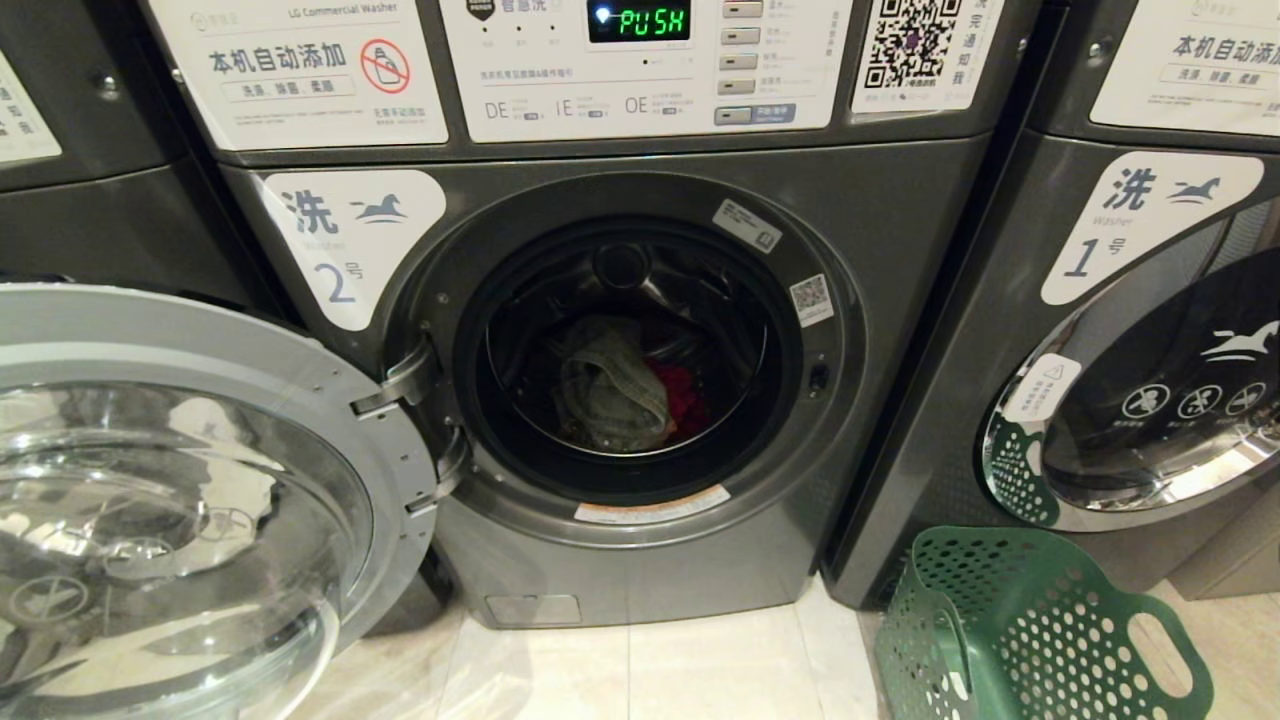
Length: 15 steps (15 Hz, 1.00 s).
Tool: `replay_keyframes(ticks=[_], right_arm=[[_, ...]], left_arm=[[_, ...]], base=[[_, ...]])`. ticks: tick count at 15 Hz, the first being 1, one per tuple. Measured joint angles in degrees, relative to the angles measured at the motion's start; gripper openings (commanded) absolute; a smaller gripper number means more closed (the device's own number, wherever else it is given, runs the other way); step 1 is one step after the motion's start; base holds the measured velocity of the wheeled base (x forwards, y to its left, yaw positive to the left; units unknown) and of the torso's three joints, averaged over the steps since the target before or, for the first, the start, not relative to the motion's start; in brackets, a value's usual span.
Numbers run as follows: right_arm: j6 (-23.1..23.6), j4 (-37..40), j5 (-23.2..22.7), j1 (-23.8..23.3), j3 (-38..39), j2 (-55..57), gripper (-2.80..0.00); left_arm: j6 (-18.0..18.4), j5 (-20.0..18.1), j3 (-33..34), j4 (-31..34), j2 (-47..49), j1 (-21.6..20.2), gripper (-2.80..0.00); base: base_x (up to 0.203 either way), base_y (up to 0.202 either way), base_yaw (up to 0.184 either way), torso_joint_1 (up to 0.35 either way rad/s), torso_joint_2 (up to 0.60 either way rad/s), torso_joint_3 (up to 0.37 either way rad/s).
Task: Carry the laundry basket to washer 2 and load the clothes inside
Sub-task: Close the washing machine door with the left hand
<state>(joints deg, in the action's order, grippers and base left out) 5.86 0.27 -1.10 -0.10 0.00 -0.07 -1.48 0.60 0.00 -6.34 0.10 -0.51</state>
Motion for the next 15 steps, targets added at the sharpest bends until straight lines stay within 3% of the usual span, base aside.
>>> replay_keyframes(ticks=[3,15], right_arm=[[0.0,0.0,0.0,0.0,0.0,0.0,-2.8],[0.2,0.0,0.0,0.0,0.0,0.0,-2.8]], left_arm=[[0.0,0.0,0.0,0.1,0.0,0.0,-2.8],[0.0,0.0,0.0,0.1,0.0,0.0,-2.8]], base=[[-0.025,0.0,0.0,0.003,0.0,0.001],[-0.18,0.0,0.001,0.001,0.0,0.004]])
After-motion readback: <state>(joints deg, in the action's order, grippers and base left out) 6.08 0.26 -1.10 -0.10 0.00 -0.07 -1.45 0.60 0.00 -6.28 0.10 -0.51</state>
